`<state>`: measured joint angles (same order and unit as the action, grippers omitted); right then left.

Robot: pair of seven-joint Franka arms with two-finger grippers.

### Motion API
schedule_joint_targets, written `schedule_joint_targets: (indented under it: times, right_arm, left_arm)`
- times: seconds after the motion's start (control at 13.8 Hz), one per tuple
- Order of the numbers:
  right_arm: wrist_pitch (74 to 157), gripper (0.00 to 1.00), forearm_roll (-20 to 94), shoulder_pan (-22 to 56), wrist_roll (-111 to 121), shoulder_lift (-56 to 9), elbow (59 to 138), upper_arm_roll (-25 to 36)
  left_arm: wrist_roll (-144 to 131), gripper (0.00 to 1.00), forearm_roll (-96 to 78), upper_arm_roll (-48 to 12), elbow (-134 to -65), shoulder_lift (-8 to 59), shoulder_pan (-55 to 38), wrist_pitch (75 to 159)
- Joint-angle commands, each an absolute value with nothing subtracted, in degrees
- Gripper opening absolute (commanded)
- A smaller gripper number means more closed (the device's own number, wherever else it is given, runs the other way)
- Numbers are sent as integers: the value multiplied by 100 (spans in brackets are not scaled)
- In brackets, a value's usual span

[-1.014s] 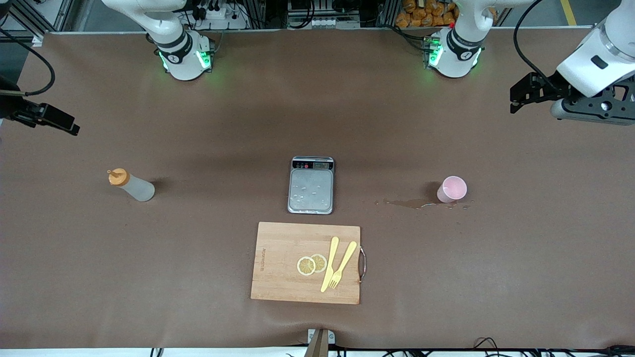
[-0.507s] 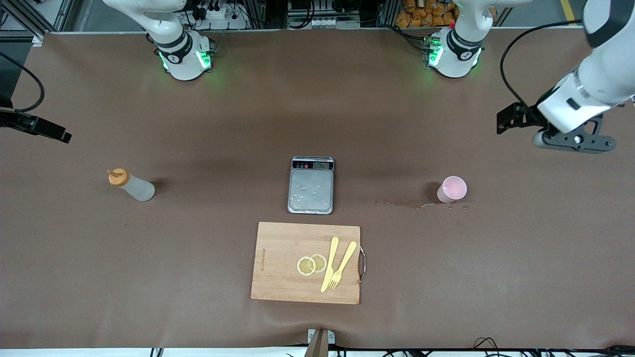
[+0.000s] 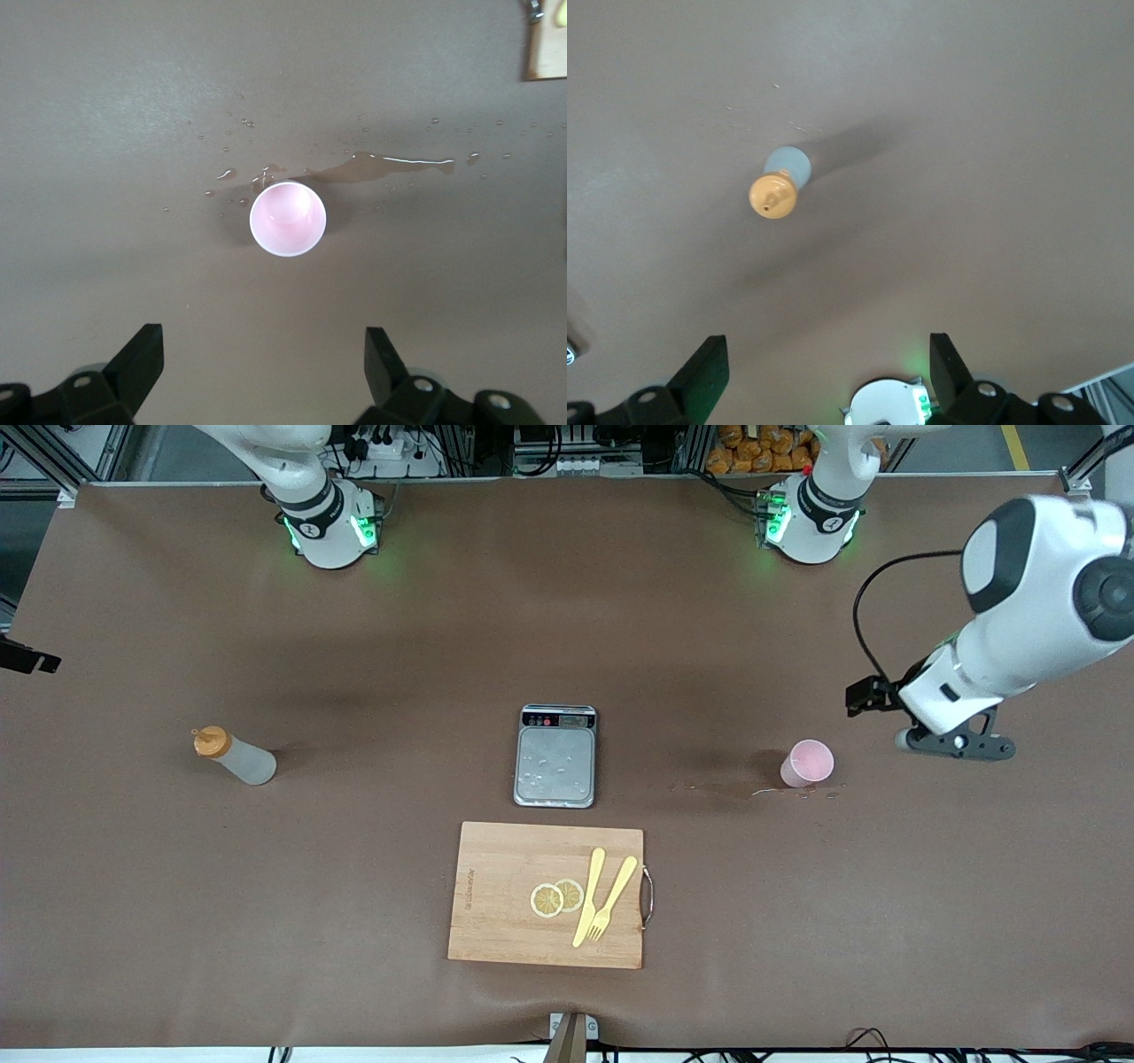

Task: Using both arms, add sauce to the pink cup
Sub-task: 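Grasp the pink cup with the left gripper while the right gripper reaches the bottle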

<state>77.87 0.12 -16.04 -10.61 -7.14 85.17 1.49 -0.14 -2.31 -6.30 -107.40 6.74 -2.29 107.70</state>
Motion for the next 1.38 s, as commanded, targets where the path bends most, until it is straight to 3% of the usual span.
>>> schedule_joint_targets:
  times: [0.0, 0.51, 1.3]
  right_arm:
    - [7691, 100, 376, -1994, -1352, -913, 8446, 53]
    - [7567, 100, 1264, -2688, -2310, -1607, 8411, 53]
    - [7576, 100, 3645, -3567, -4392, -3531, 8262, 53]
  left_arm:
    - [-114, 100, -272, -650, -10723, 1088, -167, 11047]
    - [-123, 100, -272, -650, -10775, 1775, -158, 11513]
    - [-123, 100, -281, -607, -10723, 2865, -158, 12085]
